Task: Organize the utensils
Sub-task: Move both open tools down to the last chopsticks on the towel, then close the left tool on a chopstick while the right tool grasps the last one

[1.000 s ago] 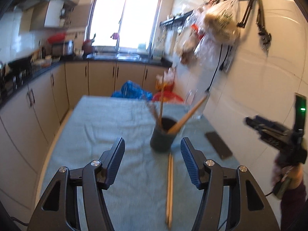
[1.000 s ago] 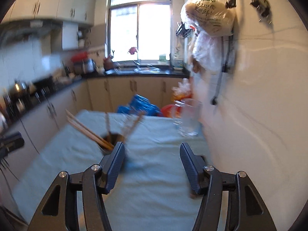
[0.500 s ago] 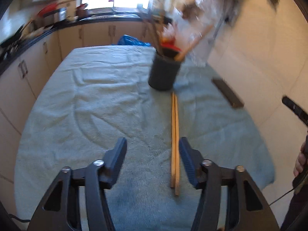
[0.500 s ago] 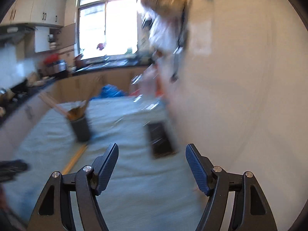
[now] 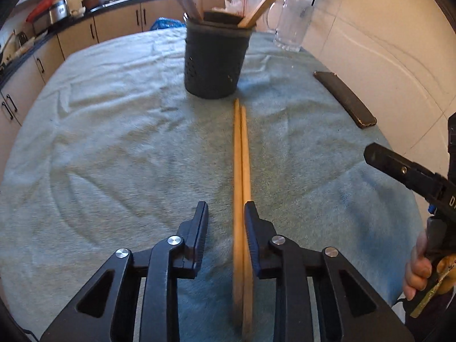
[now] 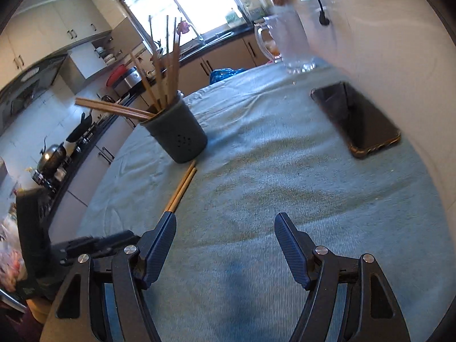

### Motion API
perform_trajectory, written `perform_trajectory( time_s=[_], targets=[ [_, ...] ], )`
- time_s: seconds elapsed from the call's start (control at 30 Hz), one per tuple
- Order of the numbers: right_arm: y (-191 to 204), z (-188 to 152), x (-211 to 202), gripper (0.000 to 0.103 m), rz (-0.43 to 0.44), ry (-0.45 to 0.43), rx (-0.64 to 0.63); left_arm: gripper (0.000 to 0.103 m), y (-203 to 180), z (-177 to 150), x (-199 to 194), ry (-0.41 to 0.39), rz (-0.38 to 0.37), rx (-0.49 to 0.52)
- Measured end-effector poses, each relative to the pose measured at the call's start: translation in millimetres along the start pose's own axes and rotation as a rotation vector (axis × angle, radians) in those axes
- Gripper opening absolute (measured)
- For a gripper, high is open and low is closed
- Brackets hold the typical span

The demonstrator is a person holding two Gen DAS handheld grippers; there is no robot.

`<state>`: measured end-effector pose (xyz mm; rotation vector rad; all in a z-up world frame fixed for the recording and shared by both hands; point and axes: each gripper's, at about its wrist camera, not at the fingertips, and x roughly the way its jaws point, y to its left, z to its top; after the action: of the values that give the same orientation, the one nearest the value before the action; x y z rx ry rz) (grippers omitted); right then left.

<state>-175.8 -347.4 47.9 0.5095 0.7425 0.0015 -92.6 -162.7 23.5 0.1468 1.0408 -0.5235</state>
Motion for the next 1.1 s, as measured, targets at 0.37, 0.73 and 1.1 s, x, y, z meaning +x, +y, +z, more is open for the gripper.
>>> perform_trajectory(
  time_s=[0.37, 0.73, 1.1],
  targets=[
    [-9, 0, 34, 0.076, 0.04, 0.067, -0.024, 0.008, -6, 11, 18, 0.01, 0.093, -0.015],
    [27, -2, 48, 0.076, 0.021, 0.181, -0.167, 0.006, 43, -5, -2, 0.055, 0.136, -0.291],
    [92, -17, 68, 0.072, -0.07, 0.227, -0.241, 0.008, 82, -22, -25, 0.072, -0.019, -0.337]
  ],
)
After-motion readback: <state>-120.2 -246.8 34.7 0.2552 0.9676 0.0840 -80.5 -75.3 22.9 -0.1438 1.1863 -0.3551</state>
